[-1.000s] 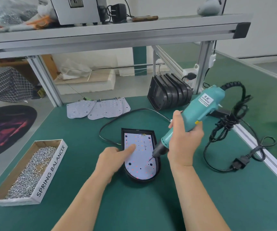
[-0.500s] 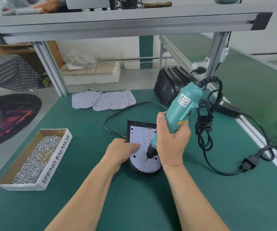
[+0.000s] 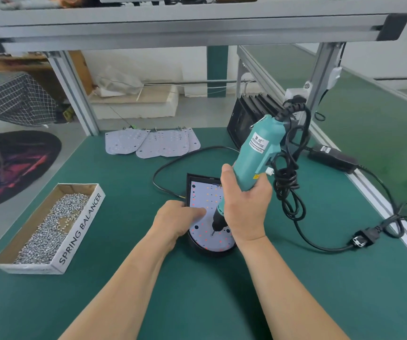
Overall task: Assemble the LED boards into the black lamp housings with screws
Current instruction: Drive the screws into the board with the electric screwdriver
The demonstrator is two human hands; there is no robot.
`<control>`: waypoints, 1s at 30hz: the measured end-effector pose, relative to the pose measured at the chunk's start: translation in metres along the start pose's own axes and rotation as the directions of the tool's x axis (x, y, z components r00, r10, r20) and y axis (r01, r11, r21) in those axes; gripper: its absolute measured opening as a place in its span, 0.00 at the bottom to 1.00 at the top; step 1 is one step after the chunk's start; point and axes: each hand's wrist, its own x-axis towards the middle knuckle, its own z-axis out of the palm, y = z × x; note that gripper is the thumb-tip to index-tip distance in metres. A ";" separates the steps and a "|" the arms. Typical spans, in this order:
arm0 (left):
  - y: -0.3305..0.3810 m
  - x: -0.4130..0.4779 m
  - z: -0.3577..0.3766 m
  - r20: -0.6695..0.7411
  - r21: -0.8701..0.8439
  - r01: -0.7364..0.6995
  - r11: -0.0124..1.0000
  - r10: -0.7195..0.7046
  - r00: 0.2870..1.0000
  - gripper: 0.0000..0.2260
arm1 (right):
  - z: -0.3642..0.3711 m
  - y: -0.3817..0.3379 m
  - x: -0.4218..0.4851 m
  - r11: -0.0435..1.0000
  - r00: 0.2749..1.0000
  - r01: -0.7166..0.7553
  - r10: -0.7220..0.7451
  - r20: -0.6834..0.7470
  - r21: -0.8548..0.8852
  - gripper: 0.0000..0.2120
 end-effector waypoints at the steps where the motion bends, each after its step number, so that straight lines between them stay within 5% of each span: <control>1: -0.001 0.001 0.000 -0.005 0.006 0.003 1.000 -0.002 1.000 0.20 | -0.001 -0.001 0.000 1.000 1.000 -0.016 0.016 -0.002 0.016 0.18; 5: -0.001 0.001 0.000 -0.022 -0.006 0.018 1.000 -0.018 1.000 0.27 | -0.008 -0.006 0.002 0.993 1.000 -0.022 0.023 -0.008 0.118 0.10; 9: 0.001 -0.006 -0.004 0.020 0.009 -0.014 1.000 0.014 1.000 0.20 | -0.015 -0.014 0.023 0.968 0.969 -0.052 0.109 -0.223 0.247 0.07; 11: 0.000 -0.007 -0.013 -0.090 0.026 -0.043 0.999 0.045 0.995 0.20 | -0.020 -0.012 0.031 0.962 0.934 -0.098 0.178 -0.310 0.256 0.07; 14: 0.008 -0.006 -0.036 -0.192 -0.282 -0.084 0.956 0.030 0.981 0.10 | -0.026 -0.001 0.035 0.910 0.866 -0.228 0.352 -0.356 0.346 0.10; 17: 0.020 -0.015 -0.049 -0.080 -0.598 -0.129 0.791 0.101 0.992 0.10 | -0.032 0.003 0.040 0.843 0.823 -0.298 0.464 -0.328 0.447 0.13; 20: 0.028 -0.023 -0.041 0.004 -0.684 -0.128 0.718 0.179 0.984 0.09 | -0.034 0.001 0.043 0.822 0.820 -0.306 0.484 -0.307 0.479 0.14; 23: 0.035 -0.032 -0.025 0.064 -0.689 -0.082 0.720 0.174 0.983 0.07 | -0.038 -0.002 0.044 0.815 0.821 -0.291 0.481 -0.306 0.501 0.12; 30: 0.040 -0.037 0.008 0.079 -0.430 -0.134 0.893 0.185 0.979 0.09 | -0.053 -0.005 0.052 0.792 0.785 -0.263 0.508 -0.354 0.551 0.13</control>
